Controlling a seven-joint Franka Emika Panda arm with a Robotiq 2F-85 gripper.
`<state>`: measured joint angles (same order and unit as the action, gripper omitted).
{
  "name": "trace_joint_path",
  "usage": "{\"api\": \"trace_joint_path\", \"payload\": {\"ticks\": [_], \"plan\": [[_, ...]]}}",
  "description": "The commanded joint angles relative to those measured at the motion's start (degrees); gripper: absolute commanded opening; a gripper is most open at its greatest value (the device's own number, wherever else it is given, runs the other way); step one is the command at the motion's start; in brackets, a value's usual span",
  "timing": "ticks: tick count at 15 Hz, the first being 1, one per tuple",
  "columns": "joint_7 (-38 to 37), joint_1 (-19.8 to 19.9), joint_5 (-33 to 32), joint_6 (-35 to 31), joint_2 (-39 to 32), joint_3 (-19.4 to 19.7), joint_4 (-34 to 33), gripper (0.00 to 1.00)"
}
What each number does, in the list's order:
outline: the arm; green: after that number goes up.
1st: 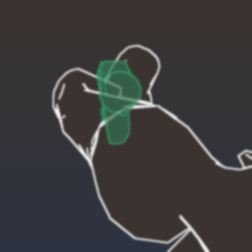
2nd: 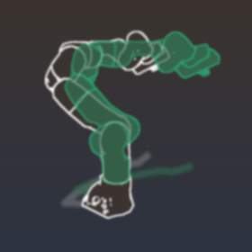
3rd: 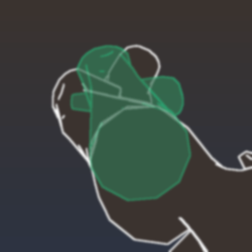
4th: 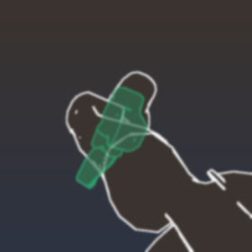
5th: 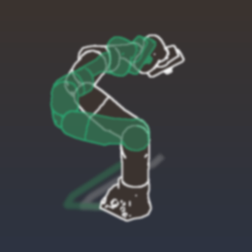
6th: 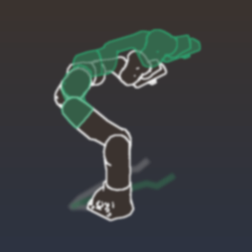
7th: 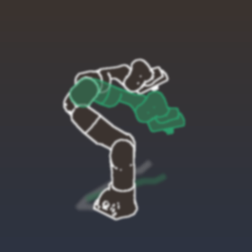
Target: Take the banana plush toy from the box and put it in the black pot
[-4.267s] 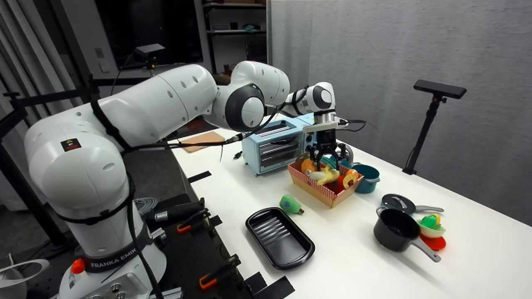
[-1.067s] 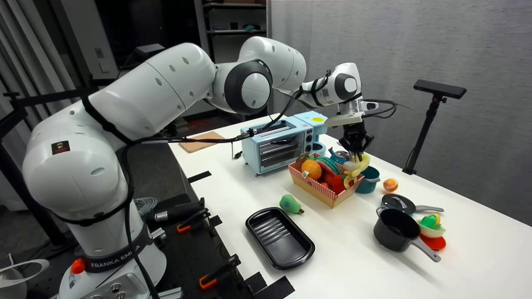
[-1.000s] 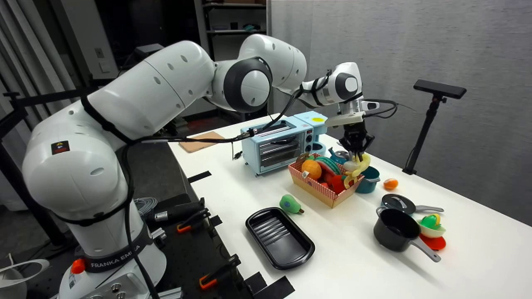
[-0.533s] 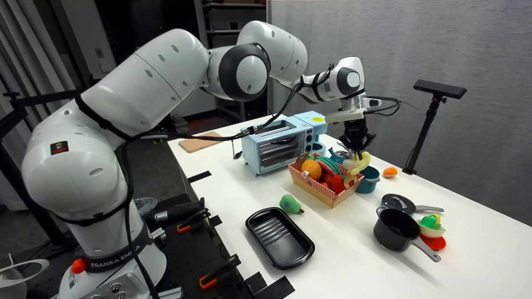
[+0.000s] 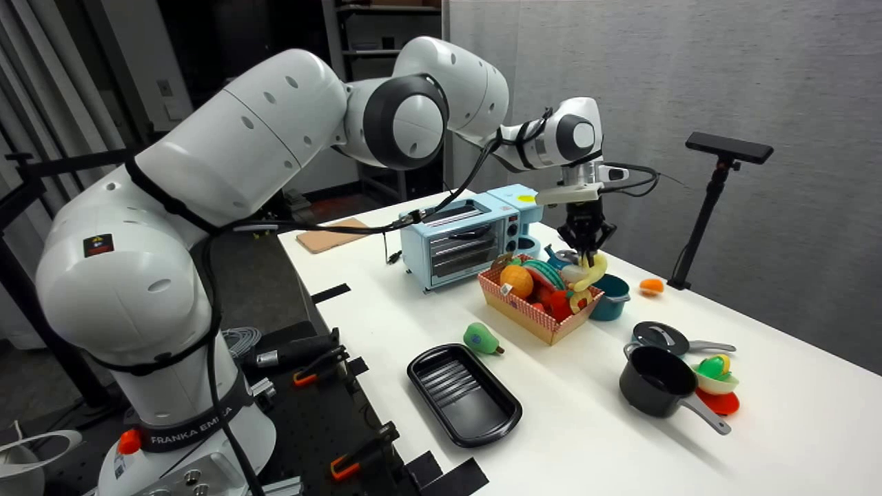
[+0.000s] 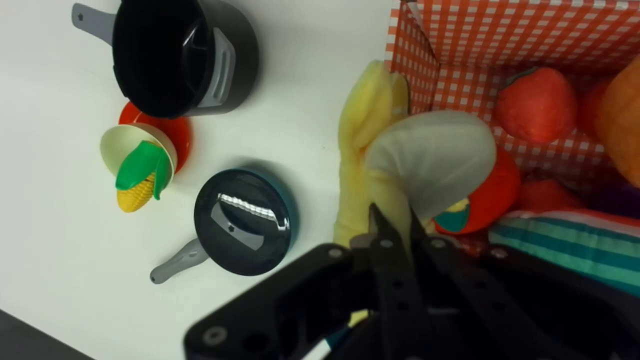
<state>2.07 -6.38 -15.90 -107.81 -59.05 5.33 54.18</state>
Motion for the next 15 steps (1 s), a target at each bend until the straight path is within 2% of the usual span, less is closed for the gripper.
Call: {"api": "trace_joint_path", "payload": {"ticks": [1,15], "plan": [[0.31,1.11,2.04,2.55,-1.89,-1.03,-3.83,0.01],[1.01,3.00,5.39,11.31,-7.20,-1.25,-16.92,0.01]]}}
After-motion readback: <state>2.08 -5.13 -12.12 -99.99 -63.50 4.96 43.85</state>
